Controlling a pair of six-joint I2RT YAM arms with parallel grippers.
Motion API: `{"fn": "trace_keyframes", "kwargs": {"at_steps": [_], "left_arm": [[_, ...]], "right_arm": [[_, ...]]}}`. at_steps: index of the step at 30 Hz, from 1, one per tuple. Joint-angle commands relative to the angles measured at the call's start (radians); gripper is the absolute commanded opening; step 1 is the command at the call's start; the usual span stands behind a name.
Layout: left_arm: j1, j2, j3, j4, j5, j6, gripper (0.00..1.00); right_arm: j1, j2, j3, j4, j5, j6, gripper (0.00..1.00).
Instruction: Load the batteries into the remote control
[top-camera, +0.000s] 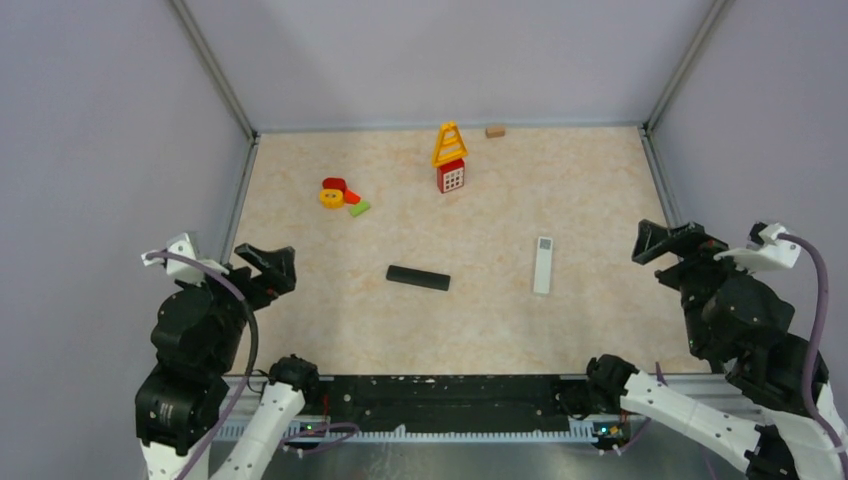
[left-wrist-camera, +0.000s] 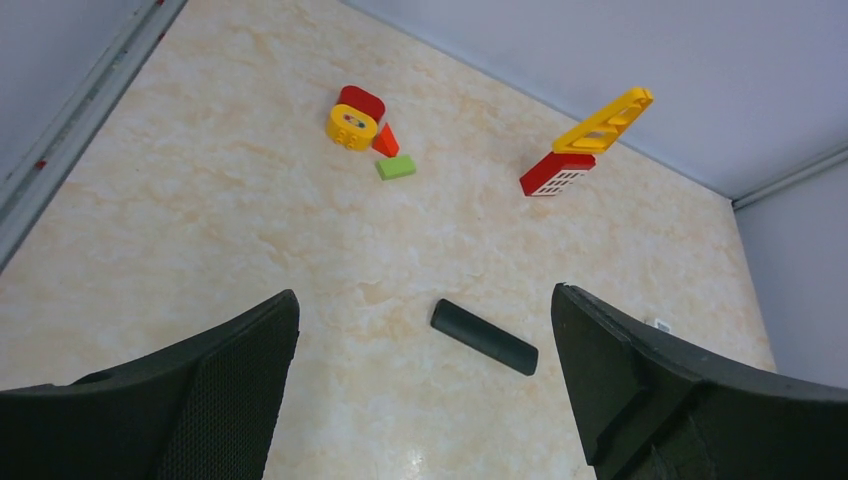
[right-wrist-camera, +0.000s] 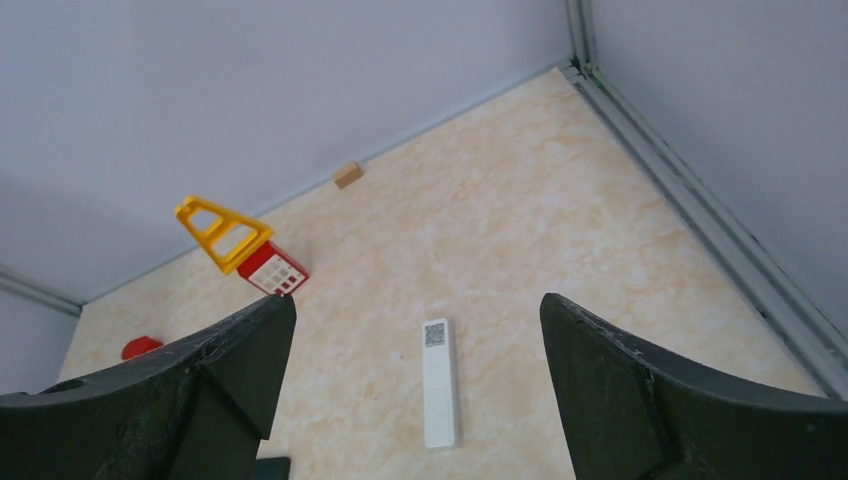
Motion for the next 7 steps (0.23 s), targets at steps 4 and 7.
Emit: {"fn": "trace_keyframes", "kwargs": {"at_steps": [4, 7], "left_arm": [[0.002, -0.038, 0.052, -0.104, -0.049, 0.036, 0.99], [0.002, -0.045, 0.054, -0.114, -0.051, 0.028, 0.99]], "right_arm": [[-0.004, -0.017, 0.026, -0.079, 0.084, -0.053, 0.95], [-0.005, -0.027, 0.007, -0.067, 0.078, -0.049, 0.95]]}}
